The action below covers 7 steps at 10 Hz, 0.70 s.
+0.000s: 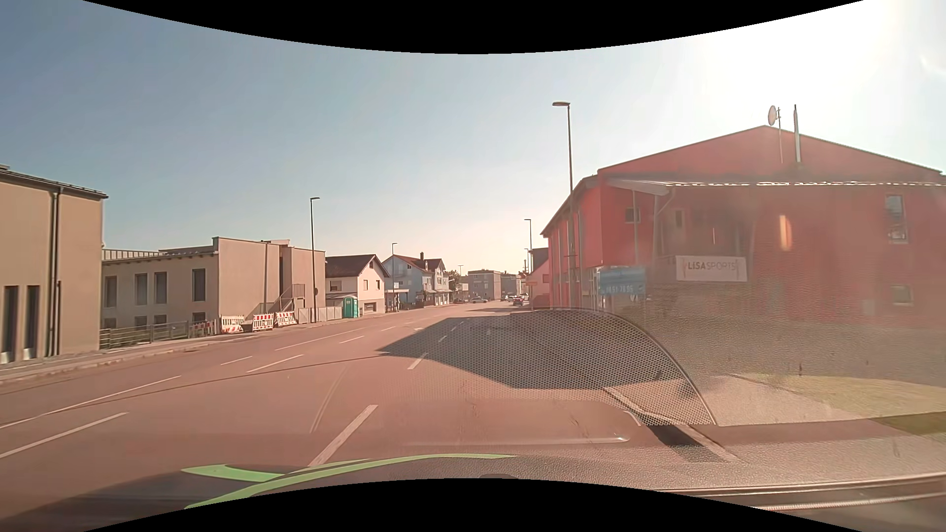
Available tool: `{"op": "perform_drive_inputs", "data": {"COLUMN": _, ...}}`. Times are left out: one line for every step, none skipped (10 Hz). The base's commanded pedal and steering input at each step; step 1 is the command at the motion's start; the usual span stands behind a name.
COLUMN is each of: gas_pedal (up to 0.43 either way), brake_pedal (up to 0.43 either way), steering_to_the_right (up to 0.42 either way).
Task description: Follow the waypoints while adhering to traffic rules and regulations
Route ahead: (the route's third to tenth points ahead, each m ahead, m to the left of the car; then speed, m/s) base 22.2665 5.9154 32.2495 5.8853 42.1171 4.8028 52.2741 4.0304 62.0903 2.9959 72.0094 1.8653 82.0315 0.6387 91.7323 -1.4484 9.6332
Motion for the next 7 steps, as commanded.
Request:
{"op": "perform_drive_inputs", "data": {"gas_pedal": 0.0, "brake_pedal": 0.0, "steering_to_the_right": 0.009}}
{"op": "perform_drive_inputs", "data": {"gas_pedal": 0.0, "brake_pedal": 0.0, "steering_to_the_right": 0.009}}
{"op": "perform_drive_inputs", "data": {"gas_pedal": 0.0, "brake_pedal": 0.0, "steering_to_the_right": 0.009}}
{"op": "perform_drive_inputs", "data": {"gas_pedal": 0.0, "brake_pedal": 0.0, "steering_to_the_right": 0.009}}
{"op": "perform_drive_inputs", "data": {"gas_pedal": 0.0, "brake_pedal": 0.0, "steering_to_the_right": 0.009}}
{"op": "perform_drive_inputs", "data": {"gas_pedal": 0.0, "brake_pedal": 0.0, "steering_to_the_right": 0.009}}
{"op": "perform_drive_inputs", "data": {"gas_pedal": 0.0, "brake_pedal": 0.0, "steering_to_the_right": 0.009}}
